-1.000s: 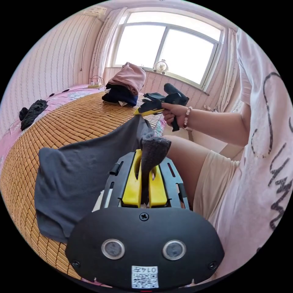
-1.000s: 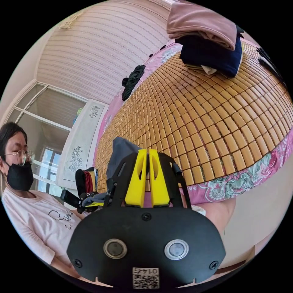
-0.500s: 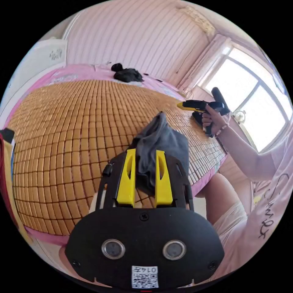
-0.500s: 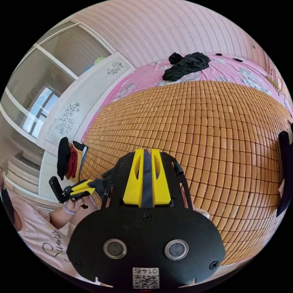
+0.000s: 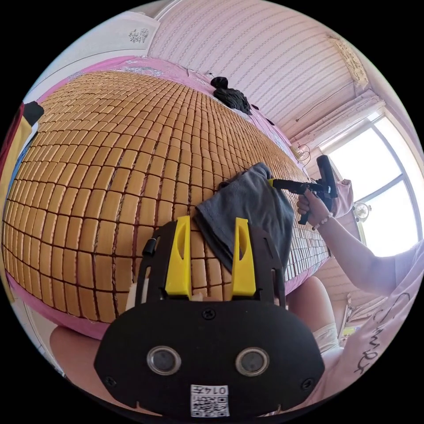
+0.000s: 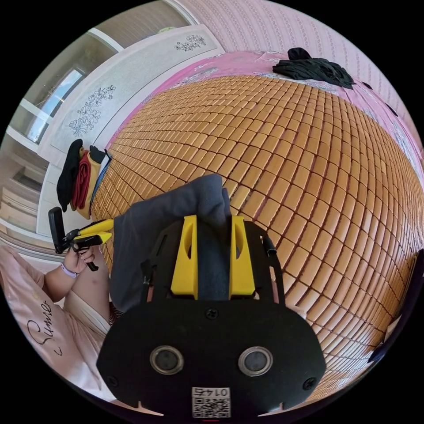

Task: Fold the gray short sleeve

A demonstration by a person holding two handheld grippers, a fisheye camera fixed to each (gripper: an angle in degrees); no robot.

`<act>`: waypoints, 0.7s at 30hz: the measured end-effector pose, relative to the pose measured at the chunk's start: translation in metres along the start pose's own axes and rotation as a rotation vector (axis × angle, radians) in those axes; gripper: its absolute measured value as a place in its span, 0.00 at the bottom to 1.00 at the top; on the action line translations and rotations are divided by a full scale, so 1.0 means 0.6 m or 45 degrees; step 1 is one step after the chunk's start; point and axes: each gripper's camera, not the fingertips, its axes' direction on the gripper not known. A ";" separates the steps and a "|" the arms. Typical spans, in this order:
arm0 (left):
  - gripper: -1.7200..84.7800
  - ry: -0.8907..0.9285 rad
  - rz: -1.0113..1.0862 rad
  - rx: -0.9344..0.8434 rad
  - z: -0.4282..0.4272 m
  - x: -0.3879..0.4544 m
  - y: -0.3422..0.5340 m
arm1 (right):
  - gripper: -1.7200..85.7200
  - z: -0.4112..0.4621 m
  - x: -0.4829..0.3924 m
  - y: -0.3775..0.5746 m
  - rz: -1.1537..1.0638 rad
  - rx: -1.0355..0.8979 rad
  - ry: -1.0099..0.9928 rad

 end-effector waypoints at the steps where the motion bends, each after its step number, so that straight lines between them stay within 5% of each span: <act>1: 0.17 -0.024 0.010 0.005 -0.001 0.004 -0.001 | 0.12 0.001 -0.004 0.001 -0.010 0.011 -0.021; 9: 0.08 -0.250 0.111 -0.044 -0.018 0.025 0.016 | 0.08 -0.035 -0.032 0.030 -0.010 0.108 -0.157; 21: 0.01 -0.025 0.202 0.084 -0.115 0.054 0.104 | 0.06 -0.171 -0.180 0.141 -0.191 0.343 -0.042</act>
